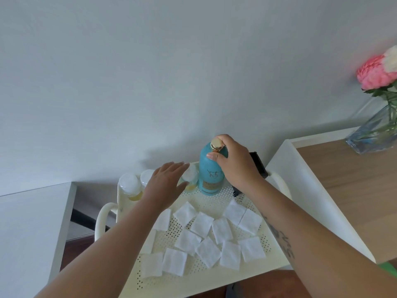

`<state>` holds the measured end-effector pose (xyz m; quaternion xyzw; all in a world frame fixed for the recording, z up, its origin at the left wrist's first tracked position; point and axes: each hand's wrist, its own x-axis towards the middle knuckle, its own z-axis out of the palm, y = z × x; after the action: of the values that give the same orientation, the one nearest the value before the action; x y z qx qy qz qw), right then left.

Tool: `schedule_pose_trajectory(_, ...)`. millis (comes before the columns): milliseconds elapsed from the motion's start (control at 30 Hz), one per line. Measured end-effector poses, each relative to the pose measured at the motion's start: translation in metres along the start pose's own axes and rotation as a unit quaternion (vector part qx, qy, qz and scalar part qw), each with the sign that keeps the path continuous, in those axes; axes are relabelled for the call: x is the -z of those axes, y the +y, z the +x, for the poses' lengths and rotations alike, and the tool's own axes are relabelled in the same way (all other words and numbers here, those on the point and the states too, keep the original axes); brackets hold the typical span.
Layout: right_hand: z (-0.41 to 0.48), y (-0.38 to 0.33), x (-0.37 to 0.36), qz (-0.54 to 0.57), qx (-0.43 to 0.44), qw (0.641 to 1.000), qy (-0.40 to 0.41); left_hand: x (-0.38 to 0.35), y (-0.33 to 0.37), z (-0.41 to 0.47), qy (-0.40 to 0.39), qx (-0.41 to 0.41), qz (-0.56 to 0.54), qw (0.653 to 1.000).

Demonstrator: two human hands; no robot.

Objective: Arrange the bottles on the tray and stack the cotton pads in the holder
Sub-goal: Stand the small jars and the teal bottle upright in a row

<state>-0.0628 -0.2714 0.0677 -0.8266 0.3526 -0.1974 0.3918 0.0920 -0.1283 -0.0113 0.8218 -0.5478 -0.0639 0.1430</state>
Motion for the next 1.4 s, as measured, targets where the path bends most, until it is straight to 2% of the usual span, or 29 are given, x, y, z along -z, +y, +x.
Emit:
schedule_pose_trajectory(433,-0.011,0.025,-0.012,0.081,-0.006,0.997,-0.005,-0.003,-0.002,-0.002,-0.001,0.004,-0.012,1.0)
schedule_pose_trajectory(800,-0.002,0.043,-0.016,0.075,0.018,0.996,-0.046,-0.003,-0.002,-0.003,0.001,0.002,-0.005,1.0)
schedule_pose_trajectory(1200,-0.005,0.045,-0.018,0.072,0.016,0.996,-0.041,0.001,0.002,-0.006,-0.011,-0.011,0.023,1.0)
schedule_pose_trajectory(1300,-0.018,0.046,-0.022,0.1,0.015,0.995,-0.014,0.007,0.007,-0.018,0.021,0.016,0.002,1.0)
schedule_pose_trajectory(1400,-0.043,0.049,-0.035,0.088,0.039,0.991,0.095,0.015,0.012,-0.034,0.083,0.037,-0.024,0.996)
